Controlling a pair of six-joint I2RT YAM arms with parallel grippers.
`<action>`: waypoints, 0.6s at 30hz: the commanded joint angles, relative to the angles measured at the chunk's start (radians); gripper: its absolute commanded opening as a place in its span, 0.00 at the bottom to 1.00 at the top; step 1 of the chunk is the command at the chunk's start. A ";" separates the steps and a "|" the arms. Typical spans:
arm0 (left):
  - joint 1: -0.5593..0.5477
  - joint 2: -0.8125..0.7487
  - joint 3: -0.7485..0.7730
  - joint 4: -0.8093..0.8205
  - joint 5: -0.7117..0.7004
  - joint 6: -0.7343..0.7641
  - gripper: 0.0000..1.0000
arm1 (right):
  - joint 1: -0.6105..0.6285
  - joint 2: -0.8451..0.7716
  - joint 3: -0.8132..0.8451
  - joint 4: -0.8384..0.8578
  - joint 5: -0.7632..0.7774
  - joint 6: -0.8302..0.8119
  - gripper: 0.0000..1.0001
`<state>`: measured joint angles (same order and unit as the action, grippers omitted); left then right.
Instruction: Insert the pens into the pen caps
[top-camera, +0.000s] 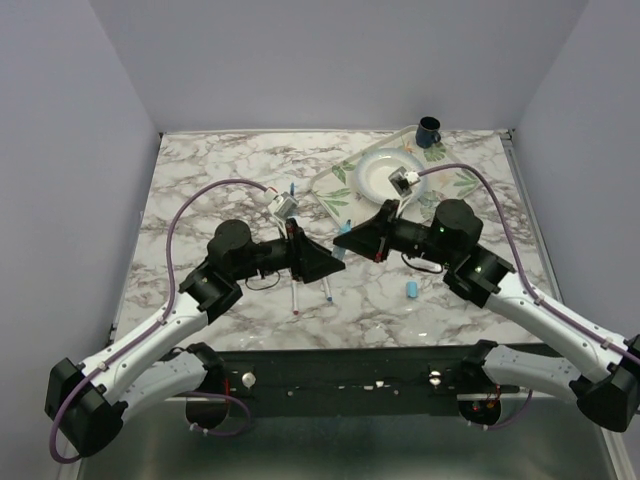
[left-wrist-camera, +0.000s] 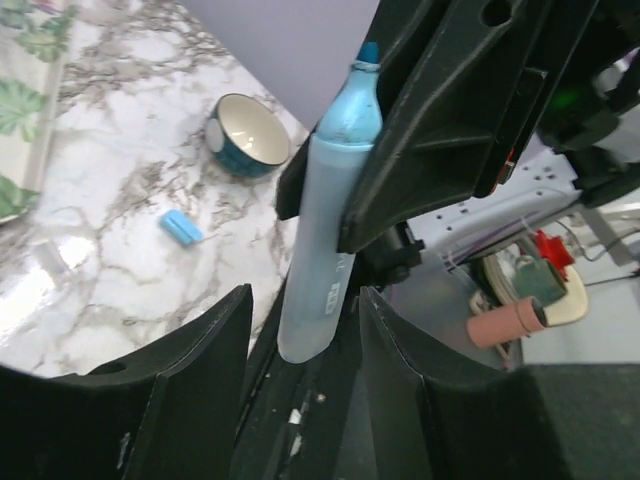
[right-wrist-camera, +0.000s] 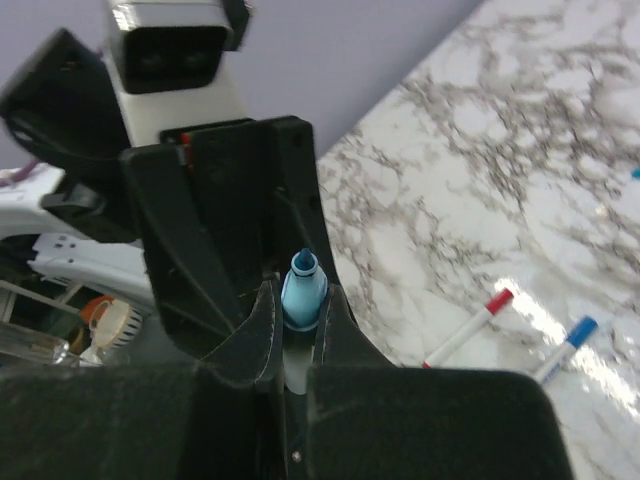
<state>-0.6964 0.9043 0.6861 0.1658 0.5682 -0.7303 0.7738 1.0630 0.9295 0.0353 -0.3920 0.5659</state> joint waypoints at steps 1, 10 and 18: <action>-0.006 -0.004 0.016 0.155 0.166 -0.106 0.52 | 0.004 -0.081 -0.098 0.254 -0.084 -0.017 0.01; -0.006 -0.012 0.006 0.320 0.231 -0.216 0.41 | 0.004 -0.064 -0.092 0.268 -0.212 -0.020 0.01; -0.006 0.033 -0.020 0.394 0.260 -0.270 0.00 | 0.004 -0.075 -0.055 0.141 -0.072 -0.021 0.34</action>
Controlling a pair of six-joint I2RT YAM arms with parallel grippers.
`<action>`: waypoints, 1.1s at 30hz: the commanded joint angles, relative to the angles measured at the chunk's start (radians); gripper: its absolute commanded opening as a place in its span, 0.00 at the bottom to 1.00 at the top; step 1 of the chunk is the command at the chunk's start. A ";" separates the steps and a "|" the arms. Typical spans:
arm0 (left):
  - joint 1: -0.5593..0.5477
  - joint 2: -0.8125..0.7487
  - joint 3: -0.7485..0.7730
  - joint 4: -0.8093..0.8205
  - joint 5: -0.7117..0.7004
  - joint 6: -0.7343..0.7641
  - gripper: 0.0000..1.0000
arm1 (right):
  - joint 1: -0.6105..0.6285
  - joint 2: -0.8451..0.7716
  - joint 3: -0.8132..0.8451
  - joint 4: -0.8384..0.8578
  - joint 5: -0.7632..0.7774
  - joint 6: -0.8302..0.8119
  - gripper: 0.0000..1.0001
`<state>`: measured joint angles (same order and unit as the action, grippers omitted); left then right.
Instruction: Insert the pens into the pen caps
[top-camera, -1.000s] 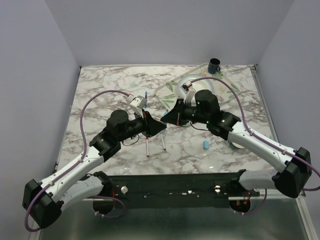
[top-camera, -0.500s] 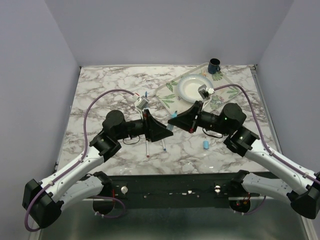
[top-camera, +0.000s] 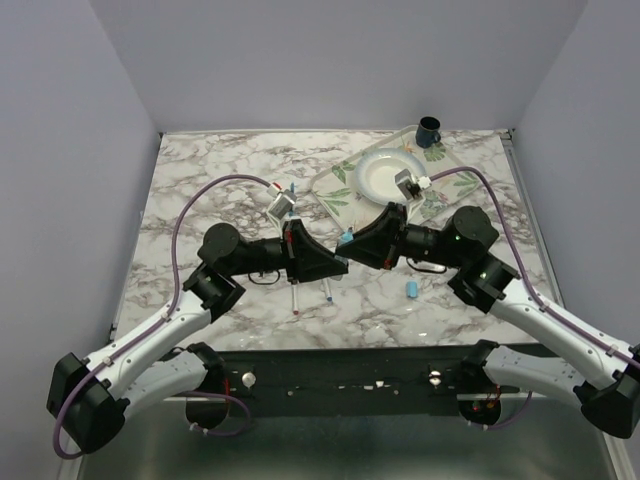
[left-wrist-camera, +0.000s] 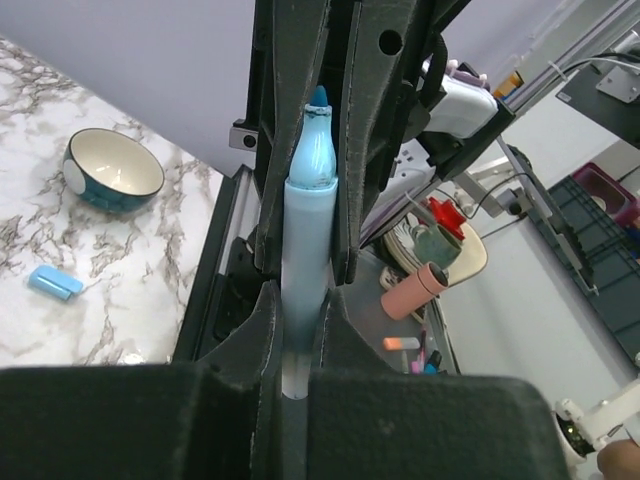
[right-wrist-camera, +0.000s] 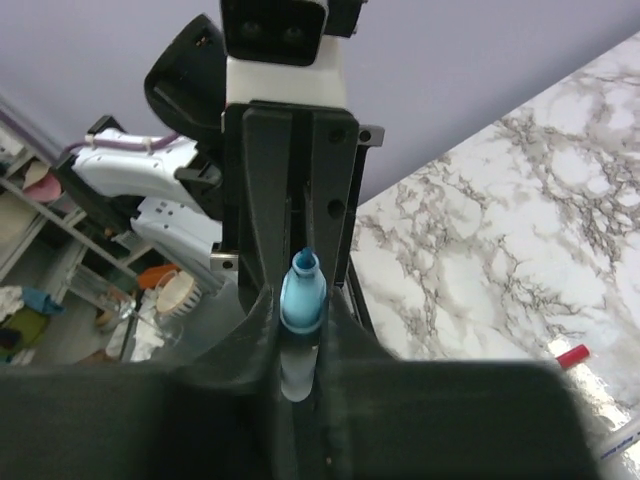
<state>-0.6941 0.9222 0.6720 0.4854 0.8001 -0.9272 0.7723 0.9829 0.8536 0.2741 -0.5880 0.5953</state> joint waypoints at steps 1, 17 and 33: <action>-0.008 0.015 -0.008 0.053 0.027 -0.065 0.00 | 0.005 0.000 0.041 -0.123 0.158 -0.029 0.45; 0.199 -0.040 0.037 -0.511 -0.177 0.327 0.00 | 0.004 -0.173 -0.028 -0.873 0.893 0.170 0.77; 0.212 -0.284 -0.003 -0.705 -0.513 0.556 0.00 | -0.244 0.316 -0.171 -0.853 0.814 0.021 0.61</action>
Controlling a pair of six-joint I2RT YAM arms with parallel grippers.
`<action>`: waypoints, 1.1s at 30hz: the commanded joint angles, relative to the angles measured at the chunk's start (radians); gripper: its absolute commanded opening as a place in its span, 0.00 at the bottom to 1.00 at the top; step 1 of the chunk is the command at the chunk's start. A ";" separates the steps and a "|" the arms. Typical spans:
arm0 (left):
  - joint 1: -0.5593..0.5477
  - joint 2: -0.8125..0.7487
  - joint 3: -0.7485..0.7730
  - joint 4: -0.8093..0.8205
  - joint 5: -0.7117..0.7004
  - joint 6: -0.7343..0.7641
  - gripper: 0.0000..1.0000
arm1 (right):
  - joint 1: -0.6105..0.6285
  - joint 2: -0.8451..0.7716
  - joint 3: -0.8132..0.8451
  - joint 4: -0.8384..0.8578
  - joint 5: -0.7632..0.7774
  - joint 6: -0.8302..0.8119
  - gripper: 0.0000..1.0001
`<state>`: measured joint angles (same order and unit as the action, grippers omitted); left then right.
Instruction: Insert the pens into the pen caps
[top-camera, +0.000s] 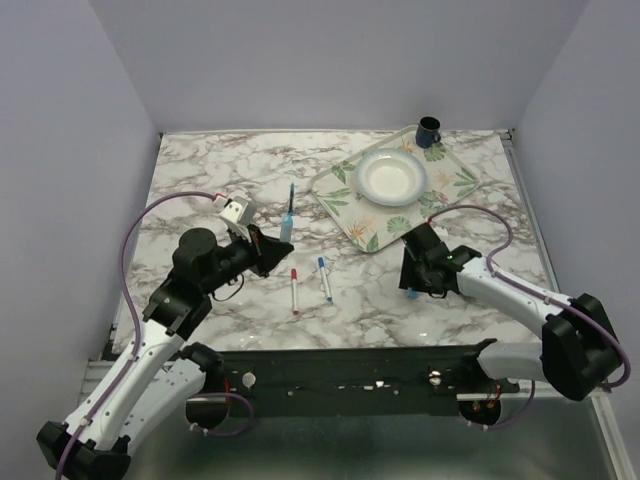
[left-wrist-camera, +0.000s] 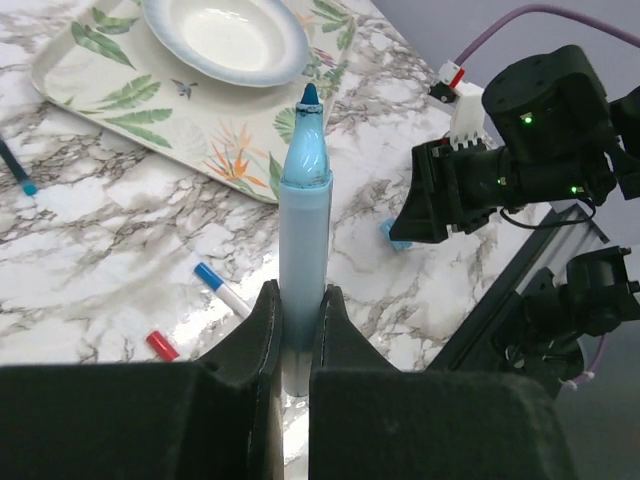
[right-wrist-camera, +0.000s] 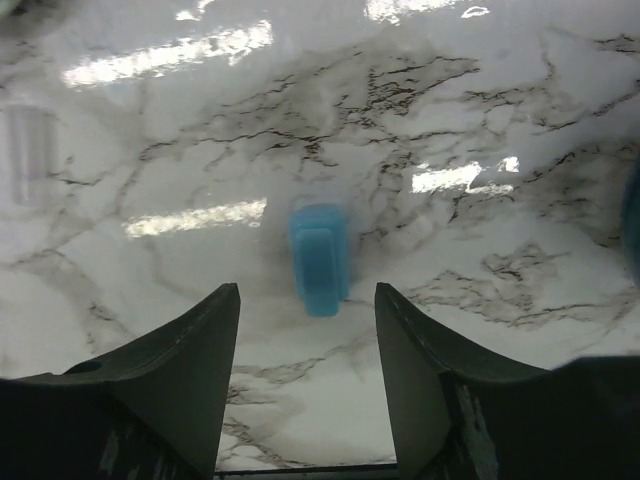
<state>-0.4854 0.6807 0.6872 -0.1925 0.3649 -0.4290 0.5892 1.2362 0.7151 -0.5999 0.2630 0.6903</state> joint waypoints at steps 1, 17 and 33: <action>0.004 -0.050 -0.017 -0.030 -0.084 0.064 0.00 | -0.069 0.071 -0.034 0.034 -0.051 -0.083 0.61; 0.007 -0.053 -0.008 -0.050 -0.129 0.081 0.00 | -0.088 0.204 -0.008 0.092 -0.073 -0.100 0.41; 0.008 -0.069 -0.031 -0.051 -0.069 0.044 0.00 | -0.085 0.206 0.076 0.039 -0.087 -0.107 0.01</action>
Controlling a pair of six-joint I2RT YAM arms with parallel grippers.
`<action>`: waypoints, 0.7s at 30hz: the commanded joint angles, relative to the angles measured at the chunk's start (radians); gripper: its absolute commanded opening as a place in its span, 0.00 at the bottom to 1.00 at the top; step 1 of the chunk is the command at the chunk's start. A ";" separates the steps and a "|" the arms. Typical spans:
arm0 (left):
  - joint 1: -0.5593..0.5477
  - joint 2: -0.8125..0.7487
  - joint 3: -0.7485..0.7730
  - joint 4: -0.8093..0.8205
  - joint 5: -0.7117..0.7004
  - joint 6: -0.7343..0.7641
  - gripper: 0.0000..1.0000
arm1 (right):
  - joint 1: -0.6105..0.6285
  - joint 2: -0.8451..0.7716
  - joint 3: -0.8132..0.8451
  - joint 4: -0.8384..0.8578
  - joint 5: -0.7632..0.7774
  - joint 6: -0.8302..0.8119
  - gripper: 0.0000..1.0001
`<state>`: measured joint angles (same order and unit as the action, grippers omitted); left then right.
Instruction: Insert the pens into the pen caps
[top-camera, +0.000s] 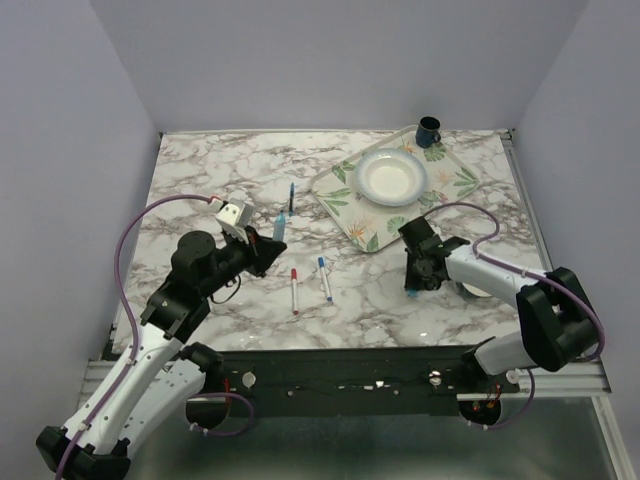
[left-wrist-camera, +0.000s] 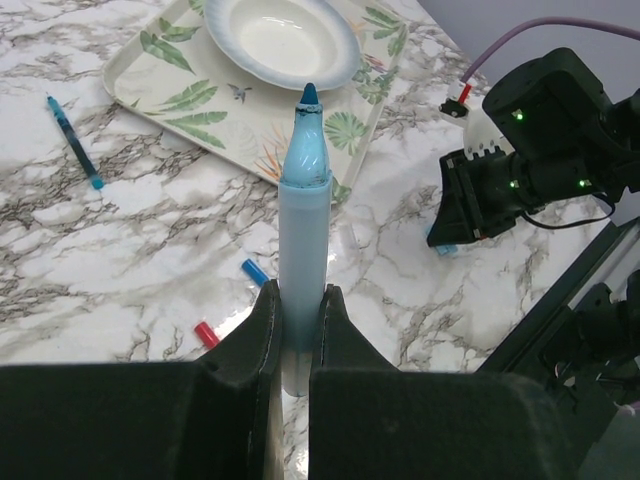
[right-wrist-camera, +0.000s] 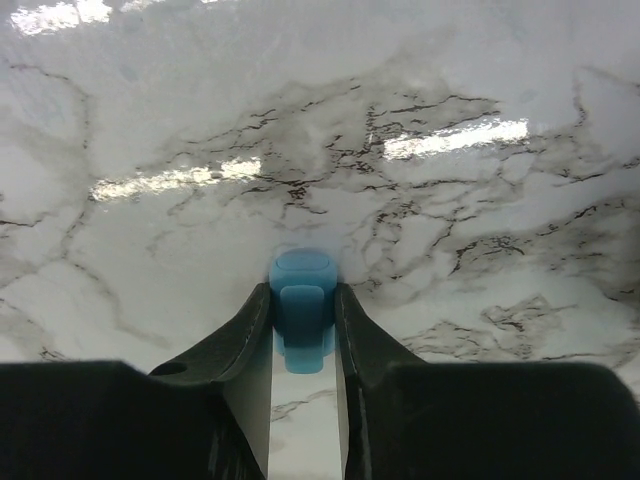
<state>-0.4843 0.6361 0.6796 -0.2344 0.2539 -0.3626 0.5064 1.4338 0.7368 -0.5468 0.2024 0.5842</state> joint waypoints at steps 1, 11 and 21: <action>0.006 -0.035 -0.028 -0.016 0.051 -0.030 0.00 | -0.002 -0.007 0.071 -0.028 -0.034 -0.003 0.01; -0.010 -0.116 -0.072 -0.154 -0.044 -0.050 0.00 | 0.110 -0.174 0.404 -0.039 -0.190 0.038 0.01; -0.046 -0.084 -0.064 -0.166 -0.081 -0.052 0.00 | 0.325 -0.084 0.634 0.200 -0.196 0.164 0.01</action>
<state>-0.5278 0.5373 0.6056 -0.3763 0.2104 -0.4107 0.7620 1.2770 1.2846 -0.4706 0.0288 0.6819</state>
